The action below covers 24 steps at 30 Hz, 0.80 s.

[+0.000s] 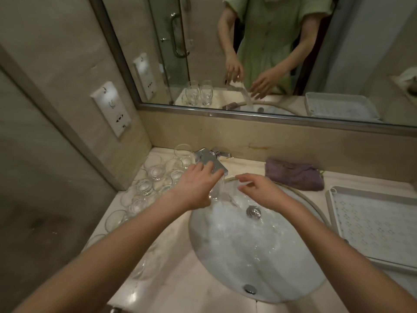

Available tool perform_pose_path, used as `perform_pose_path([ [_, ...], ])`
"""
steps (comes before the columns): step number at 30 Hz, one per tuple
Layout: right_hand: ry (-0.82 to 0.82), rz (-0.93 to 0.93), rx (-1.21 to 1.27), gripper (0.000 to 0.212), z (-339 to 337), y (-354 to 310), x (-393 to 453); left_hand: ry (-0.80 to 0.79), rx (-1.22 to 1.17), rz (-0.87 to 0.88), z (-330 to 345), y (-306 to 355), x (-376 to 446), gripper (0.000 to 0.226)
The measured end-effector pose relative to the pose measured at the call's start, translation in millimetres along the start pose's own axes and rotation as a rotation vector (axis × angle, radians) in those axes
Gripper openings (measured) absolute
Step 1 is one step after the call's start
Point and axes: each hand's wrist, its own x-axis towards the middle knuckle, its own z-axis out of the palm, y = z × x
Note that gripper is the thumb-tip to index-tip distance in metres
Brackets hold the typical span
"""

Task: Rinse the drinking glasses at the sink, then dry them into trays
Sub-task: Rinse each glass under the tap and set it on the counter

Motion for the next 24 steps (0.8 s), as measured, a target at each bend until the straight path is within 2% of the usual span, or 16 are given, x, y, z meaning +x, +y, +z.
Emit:
perform_pose_path([
  [4, 0.009, -0.078, -0.114, 0.045, -14, -21, -1, 0.078, 0.197, 0.047, -26, -8, 1, 0.075],
  [6, 0.018, -0.107, -0.171, 0.048, -20, -32, 0, 0.177, 0.287, 0.082, -37, -12, 0, 0.075],
  [10, 0.042, -0.17, -0.275, 0.05, -23, -48, 0, 0.186, 0.375, 0.168, -48, -12, -2, 0.07],
  [13, 0.015, -0.17, -0.329, 0.052, -18, -54, 2, 0.132, 0.482, 0.224, -39, -14, -8, 0.069],
  [16, -0.029, -0.171, -0.375, 0.053, -9, -57, 9, 0.11, 0.406, 0.212, -32, -17, -14, 0.069],
  [19, -0.026, -0.183, -0.375, 0.051, -6, -67, 22, 0.014, 0.104, 0.049, -24, -31, -8, 0.072],
  [22, -0.025, -0.204, -0.376, 0.049, -7, -86, 44, 0.105, -0.277, -0.15, -33, -65, -4, 0.078],
  [24, -0.018, -0.219, -0.367, 0.047, -5, -101, 63, 0.194, -0.451, -0.253, -35, -91, -3, 0.081],
])
